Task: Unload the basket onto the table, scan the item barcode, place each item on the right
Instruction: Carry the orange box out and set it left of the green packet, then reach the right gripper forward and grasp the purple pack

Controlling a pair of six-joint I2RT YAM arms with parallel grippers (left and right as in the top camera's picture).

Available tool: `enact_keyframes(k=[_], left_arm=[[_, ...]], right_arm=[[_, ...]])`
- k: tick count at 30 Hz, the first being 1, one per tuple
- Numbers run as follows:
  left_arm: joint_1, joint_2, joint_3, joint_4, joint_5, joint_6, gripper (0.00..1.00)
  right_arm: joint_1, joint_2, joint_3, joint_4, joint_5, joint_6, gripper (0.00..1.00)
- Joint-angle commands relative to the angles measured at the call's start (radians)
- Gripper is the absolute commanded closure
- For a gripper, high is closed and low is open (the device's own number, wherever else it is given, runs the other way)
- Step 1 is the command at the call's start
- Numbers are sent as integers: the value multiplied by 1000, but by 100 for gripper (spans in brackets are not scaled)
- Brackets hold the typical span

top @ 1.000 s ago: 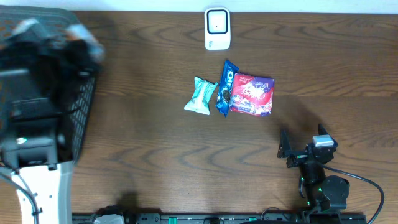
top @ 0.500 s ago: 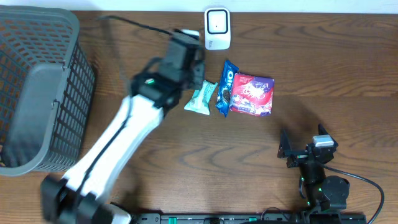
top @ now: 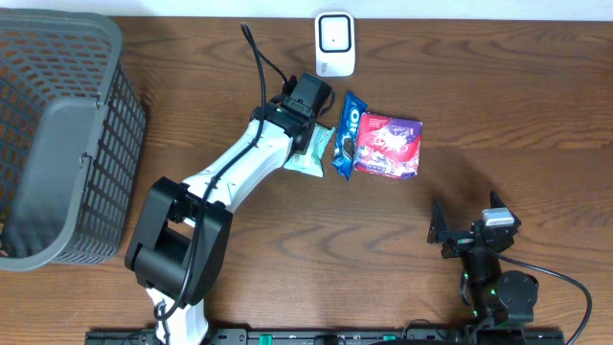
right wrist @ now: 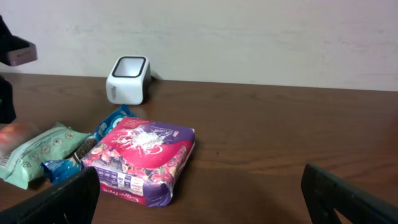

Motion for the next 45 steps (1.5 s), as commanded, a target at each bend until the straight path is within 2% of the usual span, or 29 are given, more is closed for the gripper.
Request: enact_keyframes(k=[1,5,11,13,14,15,17,18,23,28,30,33,34,37,42,45], left_arm=[[0,-13,0,6,-21,6,44],[0,-78,21,-3,-20,0,44],[9,-290,25,-34,-20,-118,43],[24,-409,24,-69,-20,-178,43],[29,-440,24,-80,-20,-187,41],[35,-464,24,-90,-20,-187,34],[50,-509,24,-122,-20,-187,16],[64,-536,24,-168,-20,-187,2],[103,-538,24,-324,-20,-333,2],[191,-535,24,-410,-16,-402,2],[229,-535,24,-404,26,-403,2],[281,-534,24,-401,102,-403,2],[290,-534,24,-405,105,-403,2],[299,-534,21,-410,104,-403,2],[299,-535,21,-410,104,-403,2],[299,-534,21,-410,104,-403,2]], right_arm=[[13,-5,-1,-4,1,-11,1],[13,-5,0,-4,1,-11,1],[13,-5,-1,-4,1,-11,1],[13,-5,-1,-4,1,-11,1],[13,-5,-1,-4,1,-11,1],[13,-5,-1,-4,1,-11,1],[13,-5,-1,-4,1,-11,1],[13,-5,-1,-4,1,-11,1],[13,-5,-1,-4,1,-11,1],[13,-5,-1,7,-2,-9,1],[13,-5,-1,58,-61,64,1],[13,-5,-1,146,-391,414,1],[13,-5,-1,146,-473,484,1],[13,-5,-1,208,-509,629,1],[12,-5,5,446,-511,678,1],[3,10,71,405,-471,659,1]])
